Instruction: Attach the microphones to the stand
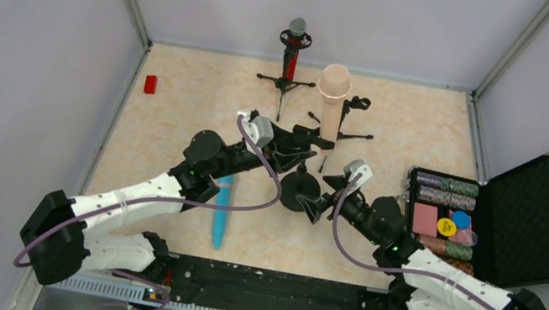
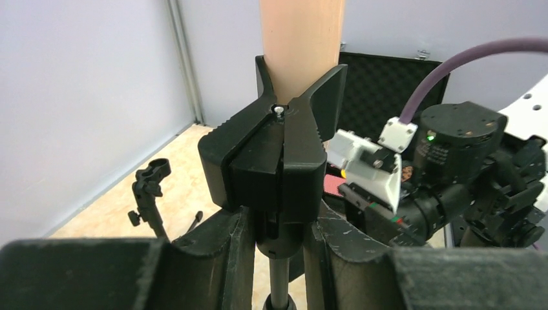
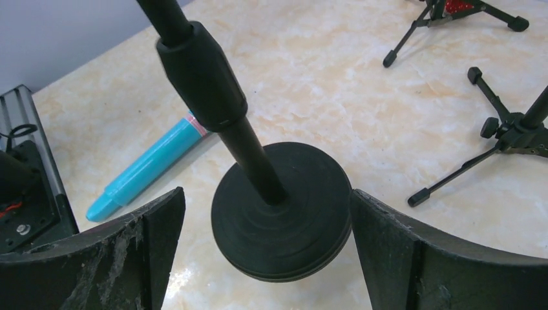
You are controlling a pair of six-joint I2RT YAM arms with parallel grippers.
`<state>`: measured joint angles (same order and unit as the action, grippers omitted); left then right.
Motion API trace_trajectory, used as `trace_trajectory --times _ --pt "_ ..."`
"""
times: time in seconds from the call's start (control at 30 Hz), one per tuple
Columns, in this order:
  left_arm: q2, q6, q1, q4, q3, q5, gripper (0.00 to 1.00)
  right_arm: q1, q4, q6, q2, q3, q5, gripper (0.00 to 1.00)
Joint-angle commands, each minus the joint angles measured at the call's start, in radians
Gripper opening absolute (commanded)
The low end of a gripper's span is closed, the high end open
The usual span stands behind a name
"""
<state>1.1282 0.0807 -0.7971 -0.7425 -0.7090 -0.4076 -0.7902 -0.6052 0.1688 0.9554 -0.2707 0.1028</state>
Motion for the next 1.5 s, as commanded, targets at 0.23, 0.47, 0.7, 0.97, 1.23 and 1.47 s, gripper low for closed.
trace_trajectory --times 0.23,0.47,0.7,0.97,1.23,1.47 --pt "0.048 0.063 0.086 -0.178 0.013 0.049 0.00 -0.007 0.084 0.049 -0.107 -0.050 -0.005 0.95" --pt "0.112 0.171 0.214 -0.286 0.029 -0.005 0.00 0.001 0.107 0.089 -0.083 -0.068 0.019 0.96" --pt "0.144 0.170 0.329 -0.312 0.005 -0.010 0.00 0.039 0.076 0.137 -0.052 -0.069 0.085 0.95" --pt "0.186 0.174 0.451 -0.319 -0.066 -0.003 0.00 0.060 0.062 0.139 -0.025 -0.073 0.121 0.95" --pt "0.254 0.140 0.580 -0.330 -0.145 0.107 0.00 0.070 0.102 0.138 -0.020 -0.087 0.134 0.96" --pt "0.303 -0.022 0.616 -0.218 -0.235 0.274 0.00 0.090 0.116 0.131 -0.045 -0.077 0.134 0.96"
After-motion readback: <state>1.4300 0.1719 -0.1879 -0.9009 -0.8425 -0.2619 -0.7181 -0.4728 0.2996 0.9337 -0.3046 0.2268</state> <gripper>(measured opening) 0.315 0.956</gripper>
